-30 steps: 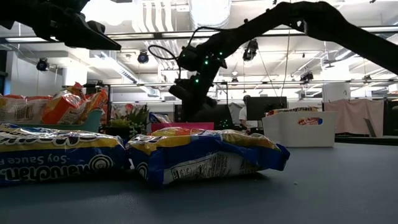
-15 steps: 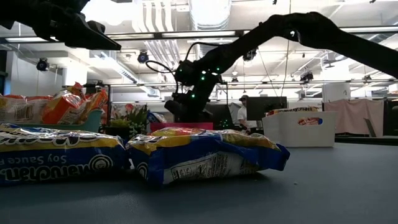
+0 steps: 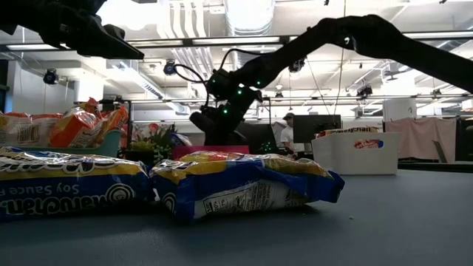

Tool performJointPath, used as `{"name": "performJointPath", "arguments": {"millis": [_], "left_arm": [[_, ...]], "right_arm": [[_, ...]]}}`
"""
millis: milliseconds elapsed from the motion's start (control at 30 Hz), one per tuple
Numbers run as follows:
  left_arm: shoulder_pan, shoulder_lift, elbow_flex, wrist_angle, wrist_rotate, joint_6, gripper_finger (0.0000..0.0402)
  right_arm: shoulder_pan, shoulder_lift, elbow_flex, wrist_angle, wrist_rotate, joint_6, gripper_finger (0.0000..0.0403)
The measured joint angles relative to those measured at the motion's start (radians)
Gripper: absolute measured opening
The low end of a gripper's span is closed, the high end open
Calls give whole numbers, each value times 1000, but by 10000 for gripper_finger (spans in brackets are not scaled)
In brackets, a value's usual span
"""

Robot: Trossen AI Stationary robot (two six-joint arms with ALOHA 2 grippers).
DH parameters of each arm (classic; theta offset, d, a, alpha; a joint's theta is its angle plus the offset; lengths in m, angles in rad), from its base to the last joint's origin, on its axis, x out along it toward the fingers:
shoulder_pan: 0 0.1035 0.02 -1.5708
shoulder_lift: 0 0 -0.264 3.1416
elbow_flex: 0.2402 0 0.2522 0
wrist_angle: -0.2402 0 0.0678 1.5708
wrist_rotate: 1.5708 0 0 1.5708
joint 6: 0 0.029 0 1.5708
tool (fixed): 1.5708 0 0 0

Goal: Sort Maruchan noodles
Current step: Put the blue noodle pack into the red bin, then put the orange noodle pack into the green bin

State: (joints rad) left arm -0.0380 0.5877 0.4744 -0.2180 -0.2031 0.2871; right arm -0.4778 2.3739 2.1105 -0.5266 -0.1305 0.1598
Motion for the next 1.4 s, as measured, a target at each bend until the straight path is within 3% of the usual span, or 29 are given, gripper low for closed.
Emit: {"name": "performJointPath", "arguments": {"millis": [433, 667, 900, 1100, 1400], "left_arm": [[0, 0, 0, 1, 0, 0, 125], [0, 0, 0, 32, 0, 0, 125], [0, 4, 0, 72, 0, -15, 125], [0, 24, 0, 117, 0, -41, 125], [0, 100, 0, 193, 4, -142, 125]], "right_arm": [[7, -47, 0, -19, -27, 8, 8], [35, -134, 4, -205, -26, -27, 9], [131, -248, -19, -353, -24, -103, 9], [243, -386, -136, -330, -24, -127, 9], [388, -653, -530, -95, 9, -78, 9]]}}
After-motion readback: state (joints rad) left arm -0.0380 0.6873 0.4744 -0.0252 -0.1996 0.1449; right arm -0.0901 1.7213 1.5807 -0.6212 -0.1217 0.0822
